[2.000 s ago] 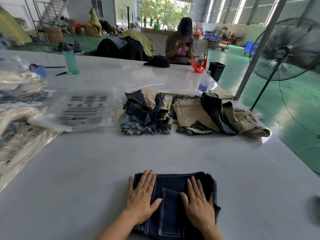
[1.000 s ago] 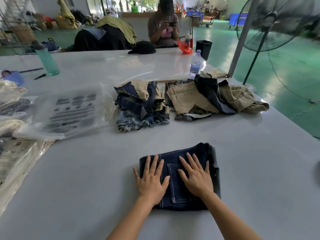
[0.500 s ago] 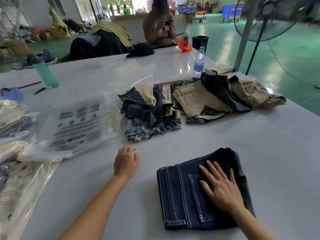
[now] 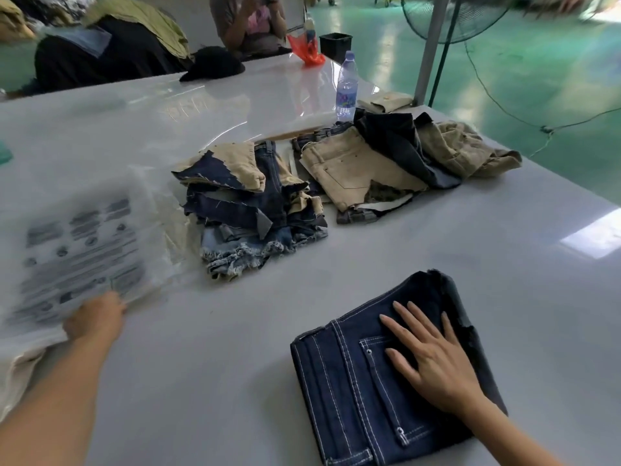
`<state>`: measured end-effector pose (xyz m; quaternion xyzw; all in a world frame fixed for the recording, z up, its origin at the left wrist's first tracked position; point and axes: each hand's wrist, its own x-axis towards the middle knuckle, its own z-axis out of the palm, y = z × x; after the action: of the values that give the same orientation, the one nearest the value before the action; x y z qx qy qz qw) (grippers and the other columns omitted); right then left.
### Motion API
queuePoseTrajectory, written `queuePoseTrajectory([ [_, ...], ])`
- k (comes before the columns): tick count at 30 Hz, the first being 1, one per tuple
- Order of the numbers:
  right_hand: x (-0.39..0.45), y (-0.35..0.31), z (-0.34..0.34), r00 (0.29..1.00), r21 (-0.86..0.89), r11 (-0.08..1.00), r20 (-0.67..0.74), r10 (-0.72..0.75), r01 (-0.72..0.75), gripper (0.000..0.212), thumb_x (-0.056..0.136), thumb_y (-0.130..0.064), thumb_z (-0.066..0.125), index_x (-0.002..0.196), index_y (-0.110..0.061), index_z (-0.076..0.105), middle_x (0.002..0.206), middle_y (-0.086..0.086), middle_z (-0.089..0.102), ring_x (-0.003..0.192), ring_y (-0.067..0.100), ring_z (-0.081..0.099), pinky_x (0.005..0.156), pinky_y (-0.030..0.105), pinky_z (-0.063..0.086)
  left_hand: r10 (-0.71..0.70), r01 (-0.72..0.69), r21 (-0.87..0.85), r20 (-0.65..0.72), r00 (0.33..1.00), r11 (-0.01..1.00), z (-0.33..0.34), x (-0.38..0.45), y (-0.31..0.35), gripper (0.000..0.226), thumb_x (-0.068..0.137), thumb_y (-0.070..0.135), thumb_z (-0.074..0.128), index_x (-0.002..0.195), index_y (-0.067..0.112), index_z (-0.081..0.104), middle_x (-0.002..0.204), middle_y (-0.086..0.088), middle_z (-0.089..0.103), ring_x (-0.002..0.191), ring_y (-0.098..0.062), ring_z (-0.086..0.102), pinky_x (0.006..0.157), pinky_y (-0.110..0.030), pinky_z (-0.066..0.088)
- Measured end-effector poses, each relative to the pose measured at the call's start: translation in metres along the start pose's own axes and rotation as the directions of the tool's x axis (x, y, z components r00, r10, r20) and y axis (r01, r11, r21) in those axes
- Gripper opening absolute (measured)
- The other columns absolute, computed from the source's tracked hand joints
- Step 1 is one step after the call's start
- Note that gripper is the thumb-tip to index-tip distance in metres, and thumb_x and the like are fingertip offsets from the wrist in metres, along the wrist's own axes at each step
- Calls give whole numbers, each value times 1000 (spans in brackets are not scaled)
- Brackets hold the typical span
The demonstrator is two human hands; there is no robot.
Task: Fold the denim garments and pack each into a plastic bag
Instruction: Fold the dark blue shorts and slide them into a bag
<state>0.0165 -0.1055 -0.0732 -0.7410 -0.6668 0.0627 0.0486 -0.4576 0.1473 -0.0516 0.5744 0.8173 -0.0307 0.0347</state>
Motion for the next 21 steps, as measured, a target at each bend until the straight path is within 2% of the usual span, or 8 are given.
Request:
queuePoseTrajectory([
  [6,-3,0,-3,1000,-4,1000,19,16,-16,60,85,-68,4,143,-51,2,154,-24,-1,144,4,-10,117,39,-11,3,-51,-244,-193,981,968,-24,-23,5,25,91,25,61,76,5,65,87,-26,65,82,-41,61,70,-38,46],
  [10,-1,0,-4,1000,-23,1000,7,16,-16,69,76,-75,-16,141,-52,-6,151,-26,-12,143,2,-16,117,38,-13,135,-311,-300,-487,863,902,-50,-89,48,21,90,8,60,72,-3,58,67,-32,59,59,-46,58,52,-41,41],
  [12,-1,0,-2,1000,-57,998,17,18,-17,66,76,-74,-16,139,-53,-14,150,-27,-17,140,0,-22,117,37,-16,252,-460,-283,-548,798,842,-54,-141,76,22,82,1,68,64,3,54,55,-20,55,43,-33,51,44,-28,34],
  [14,0,1,-1,999,-48,998,18,32,-31,60,81,-71,-7,138,-53,-14,151,-27,-14,140,0,-22,117,37,-15,342,-574,-329,-549,763,750,-52,-193,103,28,75,0,74,59,10,53,49,-3,49,35,-9,32,35,-12,16],
  [15,0,1,-1,999,-38,999,20,33,-32,57,86,-69,1,139,-52,-12,153,-26,-11,140,0,-22,117,38,-14,382,-613,-356,-537,752,705,-49,-218,116,30,73,0,76,59,12,53,50,4,46,38,5,22,32,-8,8],
  [16,-1,0,-2,999,-26,999,20,31,-31,55,91,-66,10,140,-51,-11,154,-25,-8,140,0,-22,118,39,-12,411,-637,-376,-525,745,673,-45,-241,127,28,73,2,76,59,13,55,53,6,48,39,8,18,25,-14,14],
  [19,-3,-2,-6,999,-21,999,34,42,-41,55,97,-57,23,145,-48,-1,156,-22,-4,140,0,-19,118,41,-10,531,-688,-342,-451,717,640,-30,-293,157,8,81,13,72,77,10,65,86,1,65,62,1,48,45,-2,34],
  [21,-3,-12,-8,999,39,998,16,39,-39,52,99,-49,30,149,-39,19,158,-15,9,146,5,-3,117,41,-6,639,-751,-262,-402,656,606,-27,-320,167,14,69,19,80,77,12,70,97,-2,67,80,-12,63,65,-16,54],
])
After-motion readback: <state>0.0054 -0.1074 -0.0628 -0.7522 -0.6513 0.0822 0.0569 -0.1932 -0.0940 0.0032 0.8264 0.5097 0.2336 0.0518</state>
